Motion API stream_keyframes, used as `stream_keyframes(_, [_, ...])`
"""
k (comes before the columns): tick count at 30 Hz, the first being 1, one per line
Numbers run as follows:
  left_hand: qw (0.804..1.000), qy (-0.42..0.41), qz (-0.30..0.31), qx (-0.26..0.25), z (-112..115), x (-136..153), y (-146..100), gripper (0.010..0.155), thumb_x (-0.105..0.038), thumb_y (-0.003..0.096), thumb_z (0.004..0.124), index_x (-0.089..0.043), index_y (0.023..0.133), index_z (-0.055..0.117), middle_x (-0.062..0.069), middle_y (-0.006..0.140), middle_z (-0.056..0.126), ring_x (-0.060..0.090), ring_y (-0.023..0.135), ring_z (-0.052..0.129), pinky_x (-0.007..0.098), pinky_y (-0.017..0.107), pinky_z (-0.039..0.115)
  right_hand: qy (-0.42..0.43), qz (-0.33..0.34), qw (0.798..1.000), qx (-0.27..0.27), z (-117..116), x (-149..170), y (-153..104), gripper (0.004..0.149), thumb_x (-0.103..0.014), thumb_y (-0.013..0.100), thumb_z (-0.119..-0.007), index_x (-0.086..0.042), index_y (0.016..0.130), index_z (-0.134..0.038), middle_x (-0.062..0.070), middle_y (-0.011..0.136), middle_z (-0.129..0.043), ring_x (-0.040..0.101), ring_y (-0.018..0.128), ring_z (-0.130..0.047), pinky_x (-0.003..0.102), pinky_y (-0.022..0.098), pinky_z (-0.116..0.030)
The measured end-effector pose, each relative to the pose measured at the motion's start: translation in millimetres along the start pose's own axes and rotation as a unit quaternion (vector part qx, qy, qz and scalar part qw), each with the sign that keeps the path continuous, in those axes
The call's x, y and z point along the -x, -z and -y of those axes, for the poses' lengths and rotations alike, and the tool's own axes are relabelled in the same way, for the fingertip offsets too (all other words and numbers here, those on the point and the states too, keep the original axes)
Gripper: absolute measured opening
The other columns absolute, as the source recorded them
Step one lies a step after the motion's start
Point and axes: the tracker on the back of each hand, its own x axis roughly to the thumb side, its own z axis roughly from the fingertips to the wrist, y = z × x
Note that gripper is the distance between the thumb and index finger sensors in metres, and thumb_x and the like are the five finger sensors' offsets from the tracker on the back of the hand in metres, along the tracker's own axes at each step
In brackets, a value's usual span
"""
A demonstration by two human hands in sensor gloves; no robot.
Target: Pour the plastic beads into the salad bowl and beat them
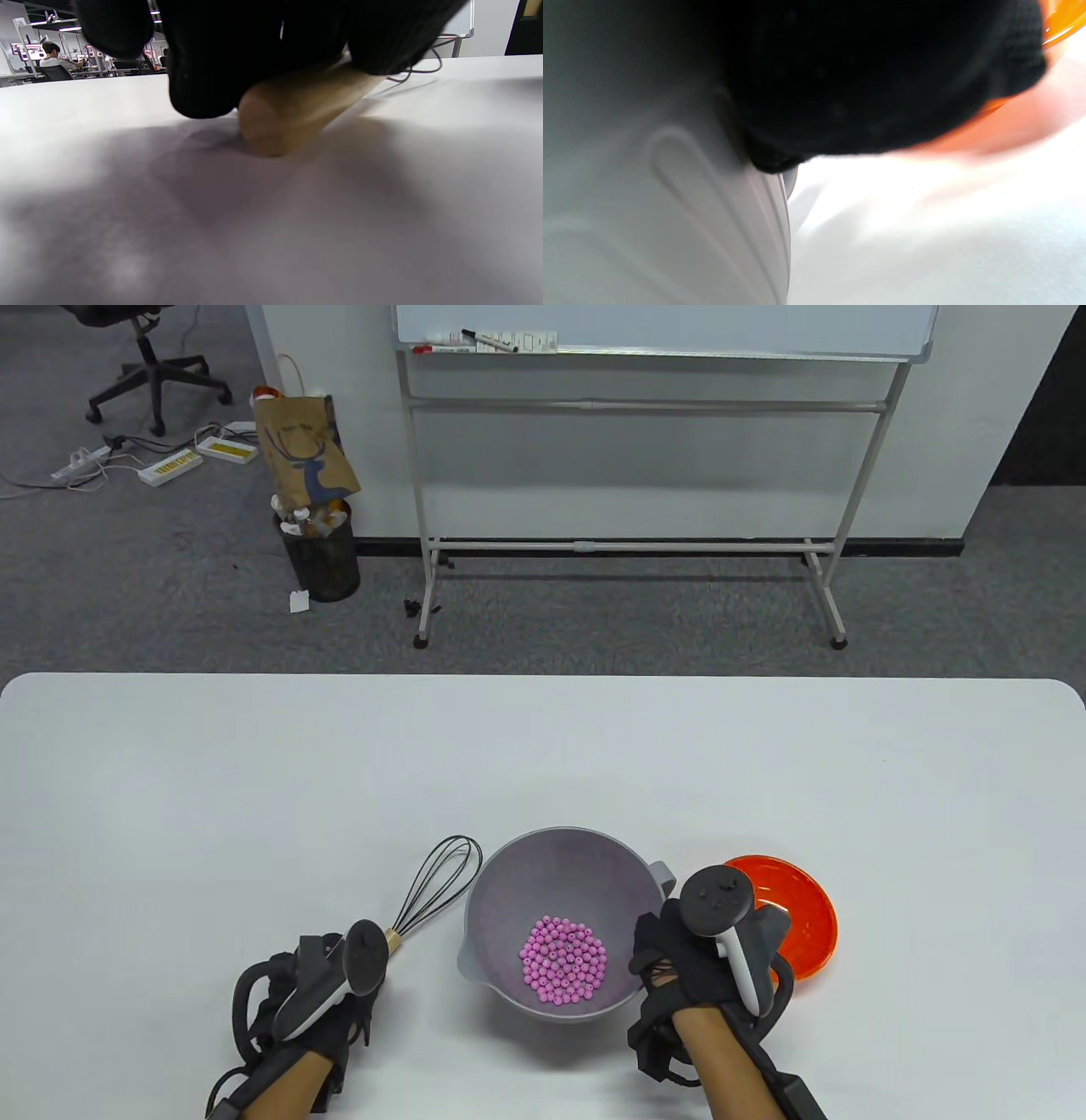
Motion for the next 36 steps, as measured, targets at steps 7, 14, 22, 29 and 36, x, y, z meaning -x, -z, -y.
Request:
stream_keyframes(7, [1.0, -0.013, -0.007, 0.004, -3, 2, -1, 0.057, -0.054, 0.0476, 0.073, -0.03, 0.1, 0.072, 0.005, 0.102, 0.083, 0.031, 0.085, 0.091, 0.062, 0.067, 0.064, 0.01, 0.003, 1.0, -0.02, 3, 2, -2, 0.061, -0.05, 0.048, -0.077, -0.005, 0.089, -0.076, 0.012, 0.053, -0.103, 0.02, 0.018, -0.107, 0.042, 0.031, -0.086])
stream_keyframes(14, [0.986, -0.123, 0.062, -0.091, -70, -8, -28, 0.072, -0.066, 0.0448, 0.07, -0.031, 0.107, 0.062, 0.012, 0.116, 0.065, 0.039, 0.099, 0.076, 0.069, 0.071, 0.053, -0.029, 0.049, 0.994, 0.093, 61, -8, -37, 0.071, -0.057, 0.047, -0.079, -0.006, 0.096, -0.071, 0.019, 0.07, -0.097, 0.029, 0.037, -0.107, 0.048, 0.044, -0.08])
stream_keyframes(22, [0.963, -0.132, 0.166, -0.168, -105, -42, -55, 0.084, -0.08, 0.0422, 0.055, -0.036, 0.114, 0.045, 0.012, 0.126, 0.044, 0.045, 0.114, 0.048, 0.073, 0.074, 0.032, -0.069, 0.282, 0.946, 0.142, 47, -2, -72, 0.082, -0.069, 0.041, -0.08, -0.029, 0.109, -0.056, 0.006, 0.118, -0.049, 0.039, 0.112, -0.054, 0.066, 0.077, -0.04])
stream_keyframes(29, [0.967, -0.074, 0.194, -0.151, -78, -51, -57, 0.085, -0.081, 0.0415, 0.047, -0.038, 0.114, 0.038, 0.009, 0.128, 0.035, 0.044, 0.117, 0.039, 0.073, 0.073, 0.026, -0.117, 0.314, 0.938, 0.085, 19, 11, -71, 0.09, -0.078, 0.038, -0.073, -0.037, 0.112, -0.043, 0.002, 0.123, -0.031, 0.034, 0.12, -0.028, 0.068, 0.078, -0.026])
stream_keyframes(36, [0.97, -0.061, 0.187, -0.143, -73, -48, -57, 0.085, -0.081, 0.0414, 0.048, -0.038, 0.114, 0.038, 0.008, 0.128, 0.035, 0.043, 0.117, 0.038, 0.073, 0.073, 0.024, -0.123, 0.307, 0.94, 0.084, 18, 13, -72, 0.089, -0.077, 0.038, -0.073, -0.036, 0.112, -0.044, 0.002, 0.123, -0.031, 0.034, 0.12, -0.026, 0.068, 0.078, -0.024])
